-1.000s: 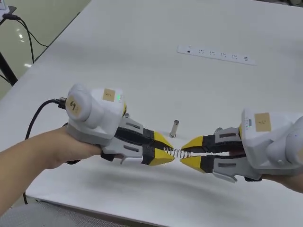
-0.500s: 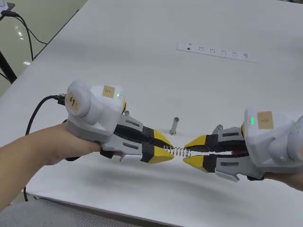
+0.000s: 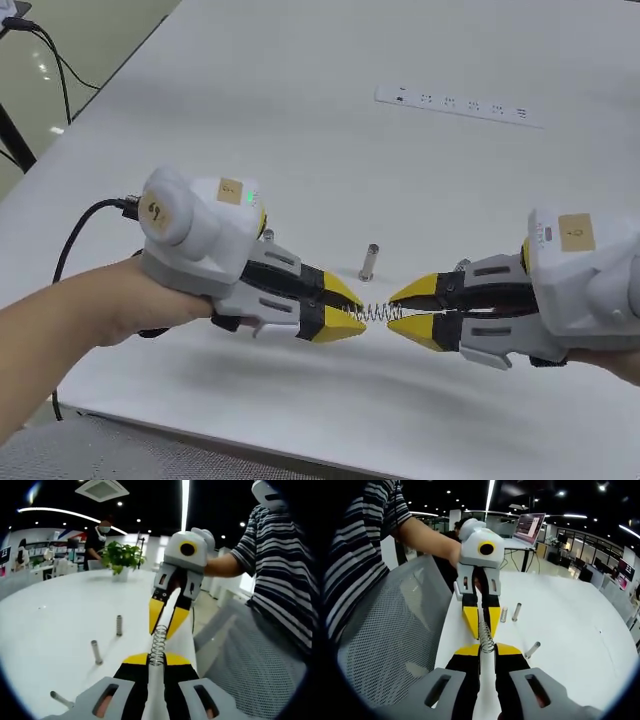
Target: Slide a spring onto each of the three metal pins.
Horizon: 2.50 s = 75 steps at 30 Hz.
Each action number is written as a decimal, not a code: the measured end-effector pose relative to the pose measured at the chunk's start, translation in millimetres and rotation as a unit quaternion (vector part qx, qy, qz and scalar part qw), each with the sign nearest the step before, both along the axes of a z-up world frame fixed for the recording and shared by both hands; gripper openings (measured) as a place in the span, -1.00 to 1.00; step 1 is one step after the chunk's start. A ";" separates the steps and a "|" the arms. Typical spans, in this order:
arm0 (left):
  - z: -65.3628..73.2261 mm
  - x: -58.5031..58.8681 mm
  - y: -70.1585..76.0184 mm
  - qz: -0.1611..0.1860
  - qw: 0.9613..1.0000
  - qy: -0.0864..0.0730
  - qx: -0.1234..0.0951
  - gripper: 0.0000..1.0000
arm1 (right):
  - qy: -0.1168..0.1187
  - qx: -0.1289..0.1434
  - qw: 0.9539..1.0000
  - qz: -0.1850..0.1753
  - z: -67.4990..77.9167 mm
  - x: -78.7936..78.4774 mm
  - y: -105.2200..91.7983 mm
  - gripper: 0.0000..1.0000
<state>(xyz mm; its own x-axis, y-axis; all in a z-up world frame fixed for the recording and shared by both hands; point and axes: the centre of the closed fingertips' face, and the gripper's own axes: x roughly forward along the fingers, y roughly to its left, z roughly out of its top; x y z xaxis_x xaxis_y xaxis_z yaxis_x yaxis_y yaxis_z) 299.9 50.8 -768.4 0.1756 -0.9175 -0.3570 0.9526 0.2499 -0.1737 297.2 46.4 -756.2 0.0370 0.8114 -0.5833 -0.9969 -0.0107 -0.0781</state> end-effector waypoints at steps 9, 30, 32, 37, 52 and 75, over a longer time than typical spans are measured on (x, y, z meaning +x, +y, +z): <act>-2.0 1.9 -1.9 0.000 1.000 -0.010 0.009 -0.95 | -0.009 0.033 0.999 0.013 23.1 -3.8 19.7 -0.86; 0.6 4.0 -7.1 0.000 1.000 -0.016 0.008 -0.95 | -0.032 0.053 0.998 0.019 30.8 -3.8 35.7 -0.86; -0.1 4.2 -6.5 0.001 1.000 -0.016 0.009 -0.94 | -0.032 0.053 0.998 0.018 30.1 -3.4 35.4 -0.86; 0.6 4.7 -5.6 0.005 1.000 -0.015 0.007 -0.94 | -0.034 0.055 0.998 0.020 30.8 -2.9 36.2 -0.86; 3.5 5.6 -4.0 0.015 1.000 -0.005 0.001 -0.85 | -0.049 0.052 0.997 0.027 35.6 -1.9 37.0 -0.86; 3.0 8.9 27.8 0.057 0.998 0.006 0.003 -0.63 | -0.059 0.039 0.997 0.013 32.1 11.0 36.0 -0.86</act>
